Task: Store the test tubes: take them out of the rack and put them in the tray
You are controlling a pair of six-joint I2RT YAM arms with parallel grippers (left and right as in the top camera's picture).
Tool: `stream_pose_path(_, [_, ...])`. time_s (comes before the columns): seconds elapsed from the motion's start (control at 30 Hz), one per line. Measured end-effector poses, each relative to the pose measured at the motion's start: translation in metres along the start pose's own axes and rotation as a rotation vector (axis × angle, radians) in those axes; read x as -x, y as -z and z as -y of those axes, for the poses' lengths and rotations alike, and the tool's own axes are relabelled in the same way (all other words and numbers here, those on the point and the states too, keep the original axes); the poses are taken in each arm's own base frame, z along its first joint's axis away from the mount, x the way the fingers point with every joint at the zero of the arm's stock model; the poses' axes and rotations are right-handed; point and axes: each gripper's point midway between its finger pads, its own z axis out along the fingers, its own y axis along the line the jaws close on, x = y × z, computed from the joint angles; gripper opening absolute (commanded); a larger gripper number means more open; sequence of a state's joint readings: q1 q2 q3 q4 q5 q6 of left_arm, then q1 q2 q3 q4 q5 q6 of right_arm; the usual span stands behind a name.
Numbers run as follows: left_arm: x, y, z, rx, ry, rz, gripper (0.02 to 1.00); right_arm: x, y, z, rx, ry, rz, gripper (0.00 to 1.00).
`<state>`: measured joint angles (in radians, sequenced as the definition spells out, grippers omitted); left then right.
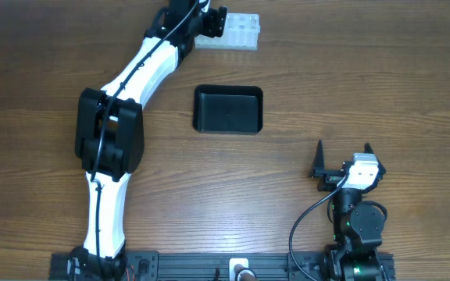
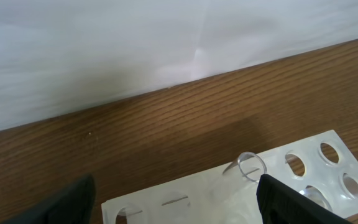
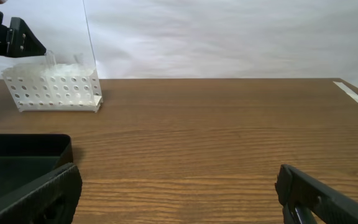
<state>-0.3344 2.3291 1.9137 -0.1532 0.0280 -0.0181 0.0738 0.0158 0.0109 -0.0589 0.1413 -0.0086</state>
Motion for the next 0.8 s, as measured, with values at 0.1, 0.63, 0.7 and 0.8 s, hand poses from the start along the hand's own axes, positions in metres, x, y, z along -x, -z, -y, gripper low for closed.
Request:
stream_pose_path(0.1, [0.000,0.000,0.000,-0.003,0.000,0.000,0.827,0.000,0.000,0.000,0.000,0.000,0.000,0.993])
stream_pose_path(0.63, [0.000,-0.001,0.012,-0.023,-0.008,0.000,0.829,0.000,0.000,0.000,0.000,0.000,0.000,0.991])
stream_pose_path(0.7, [0.001,-0.001,0.012,-0.024,-0.008,0.008,0.829,0.000,0.000,0.000,0.000,0.000,0.000,0.991])
stream_pose_path(0.8, [0.005,-0.001,0.012,-0.024,-0.009,0.024,0.827,0.000,0.000,0.000,0.000,0.000,0.000,0.993])
